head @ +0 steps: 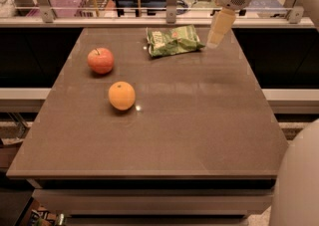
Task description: Pick green jalapeno chip bag
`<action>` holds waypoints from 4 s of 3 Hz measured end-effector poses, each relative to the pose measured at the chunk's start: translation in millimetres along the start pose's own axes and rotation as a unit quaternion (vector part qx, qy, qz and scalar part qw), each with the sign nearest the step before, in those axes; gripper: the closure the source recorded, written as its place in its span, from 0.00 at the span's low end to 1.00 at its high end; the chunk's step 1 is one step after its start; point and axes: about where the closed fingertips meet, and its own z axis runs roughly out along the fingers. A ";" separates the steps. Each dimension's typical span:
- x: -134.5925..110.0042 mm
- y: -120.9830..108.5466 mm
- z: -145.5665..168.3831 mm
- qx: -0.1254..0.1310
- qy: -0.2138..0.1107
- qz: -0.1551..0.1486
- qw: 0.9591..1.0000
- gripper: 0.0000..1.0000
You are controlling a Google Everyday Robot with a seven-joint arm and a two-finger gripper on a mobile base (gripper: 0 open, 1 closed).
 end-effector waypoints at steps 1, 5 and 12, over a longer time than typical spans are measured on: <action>-2.2 0.2 13.4 -0.009 -0.007 0.000 1.000 0.00; -34.3 -8.5 87.6 -0.068 -0.061 -0.029 0.995 0.00; -42.8 -13.9 164.2 -0.100 -0.027 -0.051 0.993 0.64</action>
Offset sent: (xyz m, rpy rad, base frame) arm 0.0330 0.0117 -0.0323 0.0374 0.0670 0.0372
